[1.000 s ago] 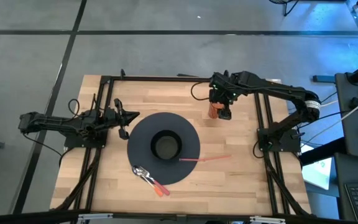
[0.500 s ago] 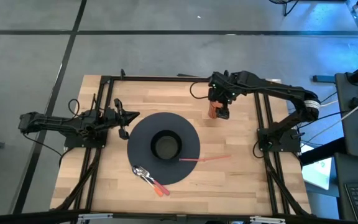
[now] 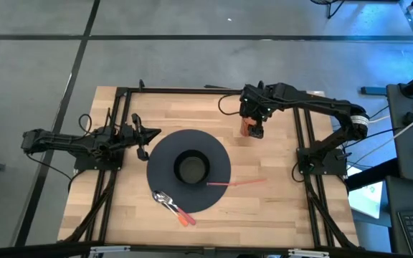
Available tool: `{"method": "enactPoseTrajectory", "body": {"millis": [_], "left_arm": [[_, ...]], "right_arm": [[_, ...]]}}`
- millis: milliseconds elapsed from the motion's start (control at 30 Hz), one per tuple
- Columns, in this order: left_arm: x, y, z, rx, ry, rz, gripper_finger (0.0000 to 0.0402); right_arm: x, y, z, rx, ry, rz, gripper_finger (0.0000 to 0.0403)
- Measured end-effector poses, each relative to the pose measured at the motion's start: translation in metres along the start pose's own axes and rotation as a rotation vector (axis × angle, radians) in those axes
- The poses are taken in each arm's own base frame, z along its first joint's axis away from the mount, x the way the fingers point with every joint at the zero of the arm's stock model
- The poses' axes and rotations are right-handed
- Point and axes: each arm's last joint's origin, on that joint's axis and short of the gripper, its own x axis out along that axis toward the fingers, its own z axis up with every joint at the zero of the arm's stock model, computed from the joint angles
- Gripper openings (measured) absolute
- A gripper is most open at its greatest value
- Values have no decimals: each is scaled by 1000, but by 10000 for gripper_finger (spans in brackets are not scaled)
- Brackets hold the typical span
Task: Pick & Place Utensil
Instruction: Put the orange cup on the black tablemat to the right of the black bowl
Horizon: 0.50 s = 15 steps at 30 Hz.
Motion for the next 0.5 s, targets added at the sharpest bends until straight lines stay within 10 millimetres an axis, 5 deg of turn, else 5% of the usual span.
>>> {"method": "enactPoseTrajectory", "body": {"millis": [500], "left_arm": [[0, 0, 0, -12, 0, 0, 8]], "right_arm": [[25, 0, 8, -5, 79, 19, 313]]}}
